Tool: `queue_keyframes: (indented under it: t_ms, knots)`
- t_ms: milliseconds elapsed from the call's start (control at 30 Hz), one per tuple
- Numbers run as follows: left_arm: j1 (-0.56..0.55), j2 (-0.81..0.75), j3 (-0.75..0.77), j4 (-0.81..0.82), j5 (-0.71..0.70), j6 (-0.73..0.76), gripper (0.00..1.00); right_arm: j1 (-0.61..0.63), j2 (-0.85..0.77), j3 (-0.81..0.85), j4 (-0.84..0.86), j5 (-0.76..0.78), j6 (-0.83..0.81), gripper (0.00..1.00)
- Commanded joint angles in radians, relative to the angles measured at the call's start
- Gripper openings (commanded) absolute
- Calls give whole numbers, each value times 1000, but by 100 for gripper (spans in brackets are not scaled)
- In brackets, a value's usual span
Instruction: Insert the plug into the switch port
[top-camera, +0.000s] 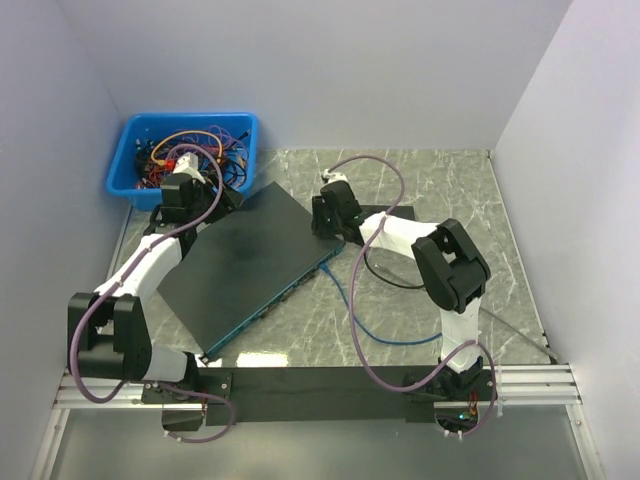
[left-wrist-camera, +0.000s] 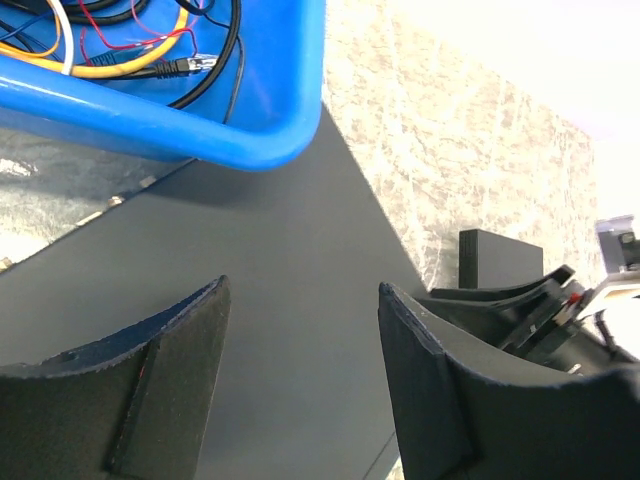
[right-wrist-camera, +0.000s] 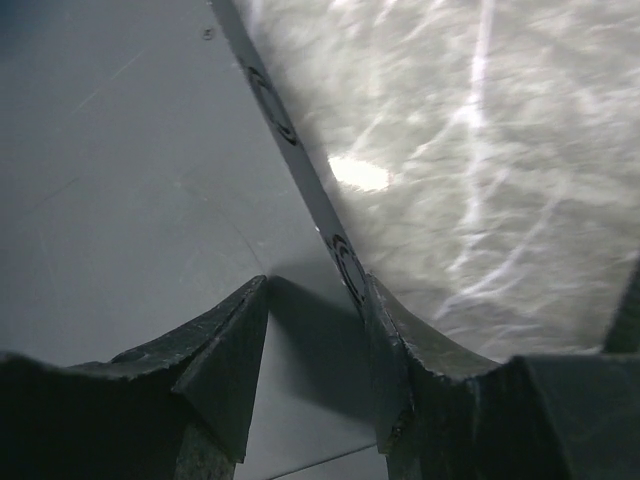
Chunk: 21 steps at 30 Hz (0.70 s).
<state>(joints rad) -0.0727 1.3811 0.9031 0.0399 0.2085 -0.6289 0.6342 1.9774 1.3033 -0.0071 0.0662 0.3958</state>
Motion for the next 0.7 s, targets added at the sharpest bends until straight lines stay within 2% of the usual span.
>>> queue_keyframes:
  t_ms: [0, 233, 333, 433, 467, 667]
  knots:
    - [-12, -43, -6, -23, -17, 11, 66, 139, -8, -19, 6, -273, 74, 49]
    - [-35, -83, -4, -37, -26, 0, 66, 165, 8, -27, 59, -335, 84, 48]
    - [-52, -86, -1, -35, -24, -2, 66, 179, -32, -51, 44, -257, 69, 48]
    - [-85, -77, 0, -6, -14, -5, 66, 165, -126, -93, -29, -106, 54, 50]
    - [-111, -64, 3, 5, -6, -2, 66, 142, -182, -114, -45, -36, 49, 52]
    - [-243, 71, 86, 89, 20, -2, 66, 9, -414, -228, -116, 92, 64, 59]
